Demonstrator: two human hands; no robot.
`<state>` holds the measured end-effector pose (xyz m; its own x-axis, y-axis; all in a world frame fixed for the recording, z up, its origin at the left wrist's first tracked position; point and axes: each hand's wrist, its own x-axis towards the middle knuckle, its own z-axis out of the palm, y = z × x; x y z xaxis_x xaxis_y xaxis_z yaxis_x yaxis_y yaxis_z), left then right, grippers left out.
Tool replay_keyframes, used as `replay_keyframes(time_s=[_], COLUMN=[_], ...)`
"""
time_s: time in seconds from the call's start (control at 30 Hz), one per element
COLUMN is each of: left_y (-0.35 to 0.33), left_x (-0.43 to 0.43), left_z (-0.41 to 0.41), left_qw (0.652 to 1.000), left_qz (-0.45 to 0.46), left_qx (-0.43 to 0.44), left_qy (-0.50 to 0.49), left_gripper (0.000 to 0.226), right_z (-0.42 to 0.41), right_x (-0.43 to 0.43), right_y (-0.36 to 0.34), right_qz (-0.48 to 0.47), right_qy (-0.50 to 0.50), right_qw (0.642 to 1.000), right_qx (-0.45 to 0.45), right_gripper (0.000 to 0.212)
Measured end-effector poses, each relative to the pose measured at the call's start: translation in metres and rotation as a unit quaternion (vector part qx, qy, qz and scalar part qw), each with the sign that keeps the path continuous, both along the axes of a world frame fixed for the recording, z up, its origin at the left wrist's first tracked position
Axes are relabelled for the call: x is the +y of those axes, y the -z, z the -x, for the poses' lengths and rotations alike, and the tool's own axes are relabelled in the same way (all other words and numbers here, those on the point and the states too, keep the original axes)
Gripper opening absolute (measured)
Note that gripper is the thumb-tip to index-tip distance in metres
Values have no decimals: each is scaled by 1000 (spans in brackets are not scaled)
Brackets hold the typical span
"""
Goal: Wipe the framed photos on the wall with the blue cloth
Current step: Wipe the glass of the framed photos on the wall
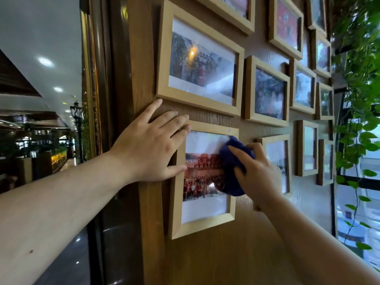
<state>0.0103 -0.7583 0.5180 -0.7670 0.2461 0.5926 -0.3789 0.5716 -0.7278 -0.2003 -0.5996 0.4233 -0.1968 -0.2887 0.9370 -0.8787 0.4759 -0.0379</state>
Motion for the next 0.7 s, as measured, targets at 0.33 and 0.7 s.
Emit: replay_keyframes(time_s=[0.33,0.7], left_y=[1,2], left_x=[-2,-6], left_z=[2,5], left_qw=[999,998], left_qz=[5,14], left_qx=[17,31], left_qy=[29,48], left_gripper=[75,71], right_z=[-49,-41], right_x=[-22,-13], right_y=[11,36], right_qz=[-104,-100], right_qy=[-126,-83], right_qw=[984,991], right_qx=[67,23], right_gripper=[50,50])
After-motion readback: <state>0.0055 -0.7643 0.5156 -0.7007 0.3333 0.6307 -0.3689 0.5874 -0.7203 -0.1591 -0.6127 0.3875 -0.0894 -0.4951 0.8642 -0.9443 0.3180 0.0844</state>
